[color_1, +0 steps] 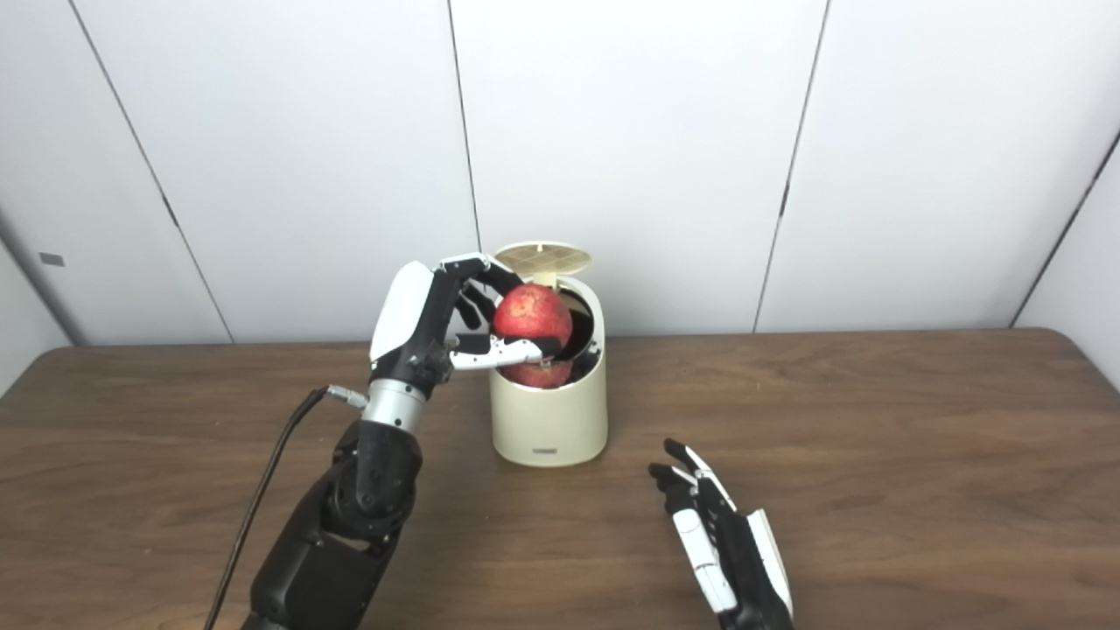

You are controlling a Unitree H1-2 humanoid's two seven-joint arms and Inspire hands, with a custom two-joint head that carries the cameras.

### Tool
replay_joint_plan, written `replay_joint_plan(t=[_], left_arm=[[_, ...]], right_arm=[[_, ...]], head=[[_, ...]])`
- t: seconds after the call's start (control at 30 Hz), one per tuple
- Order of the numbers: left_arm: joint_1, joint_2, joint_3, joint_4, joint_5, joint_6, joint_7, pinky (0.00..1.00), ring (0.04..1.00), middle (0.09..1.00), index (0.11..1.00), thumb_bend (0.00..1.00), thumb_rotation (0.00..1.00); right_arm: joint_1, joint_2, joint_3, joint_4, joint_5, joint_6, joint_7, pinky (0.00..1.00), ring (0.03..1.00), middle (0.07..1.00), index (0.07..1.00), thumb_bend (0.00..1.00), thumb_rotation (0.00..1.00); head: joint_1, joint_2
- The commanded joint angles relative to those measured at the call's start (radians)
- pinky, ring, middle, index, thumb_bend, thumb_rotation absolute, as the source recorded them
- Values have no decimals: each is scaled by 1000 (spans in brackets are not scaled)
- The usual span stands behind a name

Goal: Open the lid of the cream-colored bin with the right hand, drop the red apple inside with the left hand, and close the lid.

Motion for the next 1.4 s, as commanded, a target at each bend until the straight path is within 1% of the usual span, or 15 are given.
replay_joint_plan(t=[0.0, 0.17, 0.37, 0.63, 0.73, 0.93, 1.03, 1.07, 1.13, 1.2, 1.23, 1.27, 1.3, 1.33, 1.37], left_arm=[[-60, 9, -4, 0, 23, -36, 32, 345, 424, 564, 488, 470, 0], [-73, 12, -13, 34, 40, -44, 66, 358, 427, 575, 485, 469, 0], [-79, 6, -27, 57, 61, -56, 98, 357, 429, 583, 484, 467, 0], [-79, -1, -45, 55, 85, -39, 102, 342, 425, 586, 497, 466, 0], [-78, -3, -49, 54, 93, -35, 99, 371, 468, 559, 485, 474, 0], [-76, -6, -51, 45, 97, -14, 86, 368, 492, 525, 493, 477, 0], [-75, -5, -55, 40, 106, -2, 85, 370, 500, 527, 494, 477, 0], [-75, -4, -57, 38, 110, 2, 86, 369, 505, 603, 495, 468, 0], [-75, -2, -62, 35, 118, 11, 85, 370, 510, 672, 497, 459, 0], [-76, 0, -66, 32, 124, 20, 83, 373, 520, 713, 618, 435, 0], [-76, 1, -68, 30, 130, 30, 79, 395, 489, 726, 645, 468, 0], [-76, 1, -69, 28, 134, 36, 77, 421, 530, 740, 658, 681, 0], [-76, 2, -70, 26, 139, 42, 76, 435, 552, 747, 664, 790, 0], [-76, 3, -72, 24, 145, 49, 75, 446, 570, 753, 670, 861, 0], [-76, 4, -74, 22, 151, 55, 76, 468, 598, 763, 675, 886, 0]], right_arm=[[-29, 14, 7, -17, -17, -14, -11, 797, 807, 790, 864, 479, 1000], [-25, 24, 17, -39, -41, 20, -10, 904, 823, 765, 851, 492, 1000], [-25, 23, 19, -39, -40, 17, -6, 842, 785, 743, 834, 476, 1000], [-29, 21, 19, -32, -18, 0, 0, 775, 754, 727, 817, 446, 1000], [-31, 19, 20, -27, -14, -9, 0, 789, 744, 713, 802, 431, 1000], [-35, 16, 24, -25, -26, -6, -3, 758, 736, 701, 788, 426, 1000], [-36, 14, 24, -26, -23, -4, -1, 781, 740, 698, 782, 437, 1000], [-37, 14, 24, -25, -22, -6, -1, 773, 742, 698, 779, 435, 1000], [-37, 13, 25, -25, -20, -7, 0, 764, 743, 697, 775, 438, 1000], [-38, 13, 25, -26, -18, -6, 0, 750, 742, 692, 771, 439, 1000], [-38, 13, 25, -27, -15, -5, 1, 744, 739, 690, 769, 440, 1000], [-37, 13, 25, -27, -12, -5, 2, 741, 739, 691, 769, 443, 1000], [-37, 14, 25, -28, -11, -1, 3, 739, 739, 691, 769, 444, 1000], [-37, 14, 26, -29, -13, 2, 3, 742, 740, 691, 769, 449, 1000], [-38, 14, 26, -30, -15, 5, 2, 746, 740, 691, 769, 450, 1000]], head=[[-2, 0], [-6, 1], [-7, 4], [-11, 5], [-10, 4], [-9, 2], [-8, 3], [-8, 3], [-6, 4], [-6, 4], [-6, 4], [-6, 5], [-6, 4], [-7, 4], [-6, 5]])
